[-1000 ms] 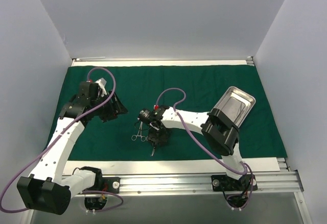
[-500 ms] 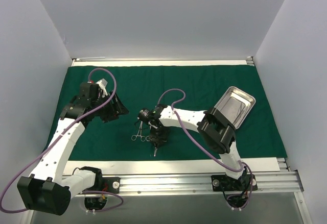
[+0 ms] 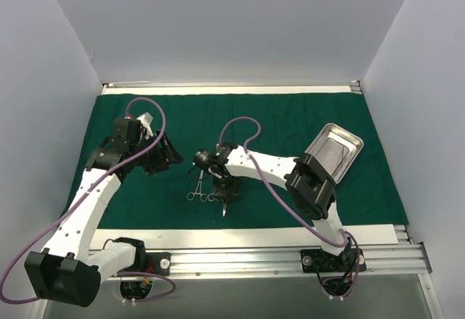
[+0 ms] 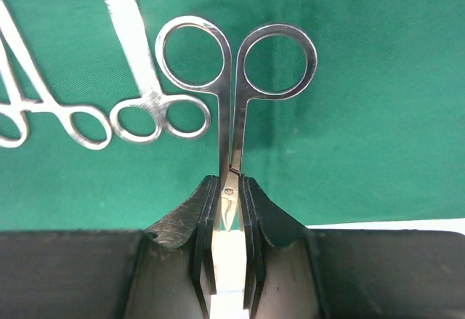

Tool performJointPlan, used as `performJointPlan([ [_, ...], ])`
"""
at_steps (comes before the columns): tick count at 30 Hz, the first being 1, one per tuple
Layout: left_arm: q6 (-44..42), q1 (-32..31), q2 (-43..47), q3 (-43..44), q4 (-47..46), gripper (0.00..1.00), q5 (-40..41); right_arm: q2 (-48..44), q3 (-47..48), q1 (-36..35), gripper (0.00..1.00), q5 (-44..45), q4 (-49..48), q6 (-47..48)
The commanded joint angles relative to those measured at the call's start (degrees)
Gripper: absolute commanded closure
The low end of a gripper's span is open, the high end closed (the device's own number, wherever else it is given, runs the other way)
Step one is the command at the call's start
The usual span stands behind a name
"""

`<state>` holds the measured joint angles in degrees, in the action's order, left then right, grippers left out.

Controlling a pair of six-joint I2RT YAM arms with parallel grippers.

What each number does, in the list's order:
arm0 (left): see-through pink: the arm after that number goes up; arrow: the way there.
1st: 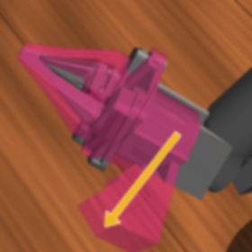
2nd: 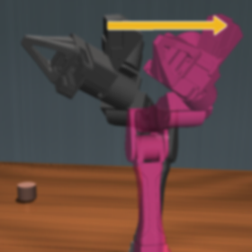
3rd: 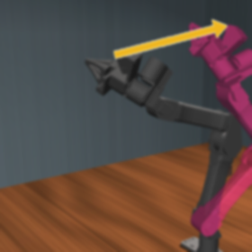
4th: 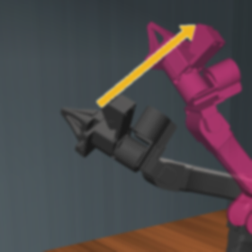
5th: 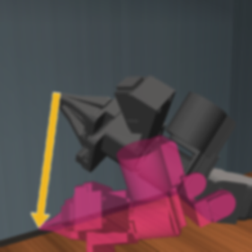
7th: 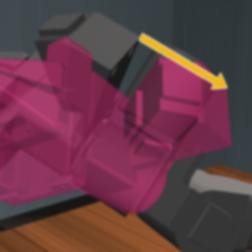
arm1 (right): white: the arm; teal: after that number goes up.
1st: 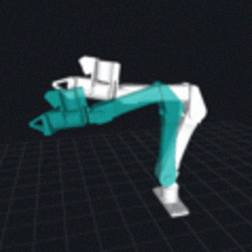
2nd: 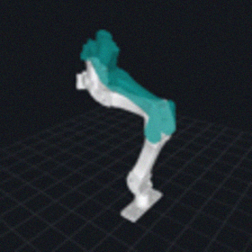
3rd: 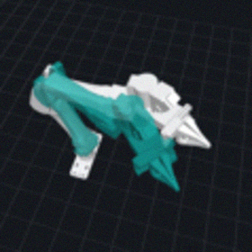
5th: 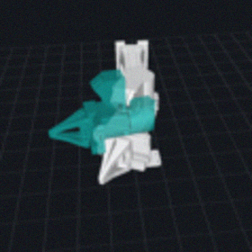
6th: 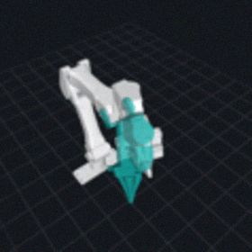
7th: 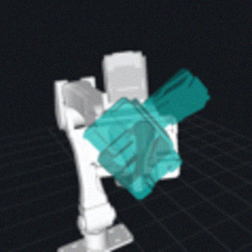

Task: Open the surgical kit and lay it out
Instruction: Pick up the medical item from the surgical kit, then place the medical item in the surgical kit.

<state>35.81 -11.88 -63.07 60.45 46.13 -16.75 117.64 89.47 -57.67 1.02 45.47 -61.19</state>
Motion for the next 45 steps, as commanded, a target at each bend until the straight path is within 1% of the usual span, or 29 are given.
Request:
performJointPlan([
  [1, 0.7, 0.0, 0.6, 0.5, -1.5, 0.32, -0.5, -6.0, 3.7, 0.5, 1.00, 5.7, 7.6, 5.2],
  [3, 0.6, 0.1, 0.0, 0.6, -1.4, 0.32, -1.0, -7.9, 5.0, 0.7, 1.00, 5.8, 7.8, 8.7],
  [4, 0.4, 0.1, -0.2, 1.0, -1.5, 0.31, -2.1, -8.5, 5.2, 0.9, 1.00, 5.1, 7.4, 13.9],
  [6, -0.6, 0.2, -1.0, 0.9, -2.4, 0.29, -4.4, -9.6, 5.2, 1.1, 1.00, 3.8, 6.8, 19.5],
  [7, -1.2, 0.3, -1.5, 0.6, -3.8, 0.29, -8.0, -11.2, 4.8, 1.1, 1.00, 4.0, 6.3, 25.4],
  [9, -2.3, 0.4, -3.7, 0.4, -5.3, 0.28, -12.4, -15.0, 1.4, 1.0, 1.00, 2.9, 4.8, 31.9],
  [10, -2.6, 0.4, -4.5, 0.0, -7.8, 0.28, -14.9, -17.0, -0.2, 0.9, 1.00, 2.2, 2.3, 34.7],
  [11, -2.7, 0.5, -6.1, -0.7, -8.9, 0.28, -19.4, -19.0, -1.7, 0.9, 1.00, 1.0, 0.9, 40.2],
  [12, -2.8, 0.5, -6.9, -1.1, -10.2, 0.28, -21.7, -21.3, -3.0, 0.8, 1.00, 0.2, -0.4, 42.4],
  [13, -2.8, 0.6, -7.8, -1.3, -12.3, 0.28, -23.7, -25.6, -4.6, 0.9, 1.00, 0.0, -2.4, 44.1],
  [14, -2.6, 0.7, -9.3, -1.6, -13.4, 0.27, -25.5, -27.5, -5.4, 1.0, 1.00, -0.1, -3.5, 46.8],
  [15, -2.2, 0.7, -10.0, -1.8, -14.8, 0.28, -29.6, -29.1, -5.5, 1.1, 1.00, -0.4, -4.1, 48.3],
  [16, -1.3, 0.8, -10.8, -1.8, -17.5, 0.28, -31.7, -30.8, -5.3, 1.2, 1.00, -3.7, -4.6, 49.7],
  [17, -0.8, 0.9, -12.1, -1.6, -18.7, 0.28, -33.4, -31.1, -5.1, 1.2, 1.00, -4.7, -4.5, 52.1],
  [18, 0.2, 0.9, -12.5, -1.1, -20.0, 0.27, -35.9, -30.9, -4.7, 1.1, 1.00, -5.5, -3.6, 53.2],
  [20, 2.1, 0.7, -15.0, -1.1, -25.7, 0.27, -40.1, -30.5, -3.9, 0.9, 1.00, -7.6, -3.2, 55.2],
  [22, 3.3, 0.6, -16.8, 0.0, -26.9, 0.27, -44.0, -29.8, -3.7, 0.7, 1.00, -9.0, -2.7, 57.7],
  [24, 3.2, 0.4, -18.4, 0.8, -27.1, 0.27, -45.7, -28.7, -2.9, 0.5, 1.00, -10.6, -1.2, 59.4],
  [27, 3.7, 0.3, -18.1, 0.9, -27.8, 0.26, -46.6, -28.4, -3.2, 0.5, 1.00, -12.4, 0.8, 60.6],
  [28, 4.4, 0.0, -18.0, 0.2, -29.4, 0.26, -47.2, -28.5, -3.4, 0.5, 1.00, -12.4, 1.1, 62.1],
  [32, 6.2, -2.1, -18.0, -1.6, -32.9, 0.25, -50.7, -29.0, -4.5, 0.5, 1.00, -13.3, 0.8, 62.3],
  [35, 4.8, -5.3, -18.7, -1.6, -31.9, 0.25, -50.7, -29.4, -5.0, 0.5, 1.00, -14.4, 0.0, 61.9],
  [37, 1.6, -6.9, -19.4, -0.6, -27.6, 0.25, -49.8, -29.5, -5.1, 0.5, 1.00, -15.2, -0.3, 61.6],
  [39, 0.0, -7.7, -20.1, -0.1, -25.6, 0.25, -49.2, -30.0, -5.0, 0.5, 1.00, -14.9, -0.6, 61.3],
  [45, -2.1, -7.9, -20.0, -0.7, -23.3, 0.28, -49.6, -31.2, -5.4, 0.5, 1.00, -13.8, -1.1, 61.2],
])
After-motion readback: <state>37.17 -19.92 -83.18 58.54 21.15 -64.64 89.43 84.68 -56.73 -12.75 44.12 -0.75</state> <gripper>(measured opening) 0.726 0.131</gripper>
